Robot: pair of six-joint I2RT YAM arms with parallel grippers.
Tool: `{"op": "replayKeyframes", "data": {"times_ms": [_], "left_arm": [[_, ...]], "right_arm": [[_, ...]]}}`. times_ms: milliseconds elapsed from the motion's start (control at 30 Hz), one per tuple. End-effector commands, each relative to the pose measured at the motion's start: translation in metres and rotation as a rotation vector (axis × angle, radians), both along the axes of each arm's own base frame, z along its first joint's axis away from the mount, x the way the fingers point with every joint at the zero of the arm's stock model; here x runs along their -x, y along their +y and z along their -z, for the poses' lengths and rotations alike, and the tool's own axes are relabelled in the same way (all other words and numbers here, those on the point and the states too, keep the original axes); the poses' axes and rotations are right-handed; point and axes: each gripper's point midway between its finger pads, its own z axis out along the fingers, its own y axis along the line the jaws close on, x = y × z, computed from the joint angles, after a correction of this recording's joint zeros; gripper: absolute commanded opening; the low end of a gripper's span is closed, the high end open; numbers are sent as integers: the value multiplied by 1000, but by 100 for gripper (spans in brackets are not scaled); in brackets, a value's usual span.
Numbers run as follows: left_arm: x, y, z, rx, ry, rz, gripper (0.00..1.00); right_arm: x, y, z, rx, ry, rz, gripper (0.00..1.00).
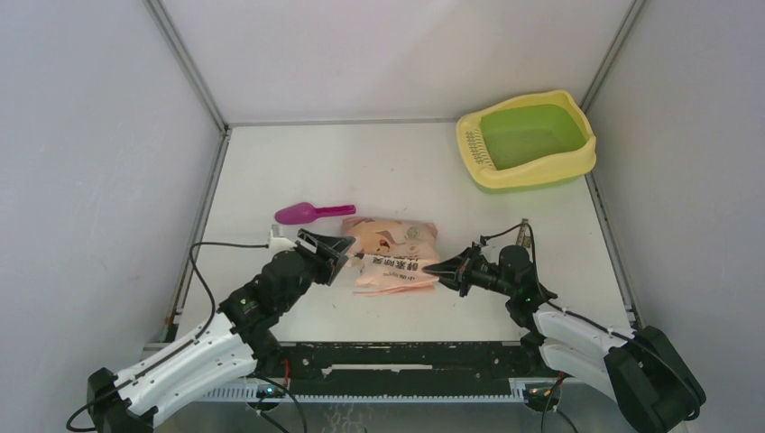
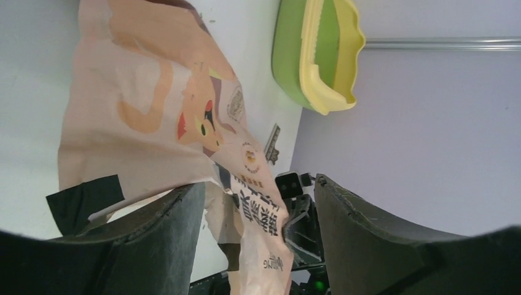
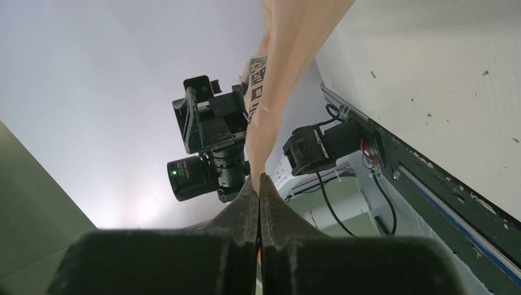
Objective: Fill the litter box with clean litter
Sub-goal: Open the cat litter bag at the center of the board.
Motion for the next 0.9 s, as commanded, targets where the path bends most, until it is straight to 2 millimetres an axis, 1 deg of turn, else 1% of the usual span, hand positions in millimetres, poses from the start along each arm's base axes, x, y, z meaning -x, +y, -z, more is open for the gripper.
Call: {"op": "replayKeyframes", "data": {"times_ms": [0, 133, 300, 433, 567, 700, 800, 867], "left_arm": [[-1, -11, -26, 10, -43, 46, 70], [2, -10, -16, -9, -15, 56, 70], [4, 0, -6, -15, -6, 20, 69], [1, 0, -7, -31, -10, 15, 50], [-2, -9, -2, -57, 11, 40, 45], [-2, -18, 7, -67, 42, 72, 44], [-1, -18, 11, -73, 53, 72, 49], [0, -15, 13, -76, 57, 66, 51]], "right_arm": [[2, 2, -8, -27, -32, -14, 0], [1, 3, -10, -30, -34, -17, 0], [2, 4, -10, -29, -36, -21, 0], [3, 5, -9, -29, -36, -25, 0], [4, 6, -11, -30, -44, -27, 0], [5, 5, -10, -24, -47, -30, 0], [7, 5, -9, -19, -50, -32, 0], [7, 5, -8, -15, -54, -33, 0]]}}
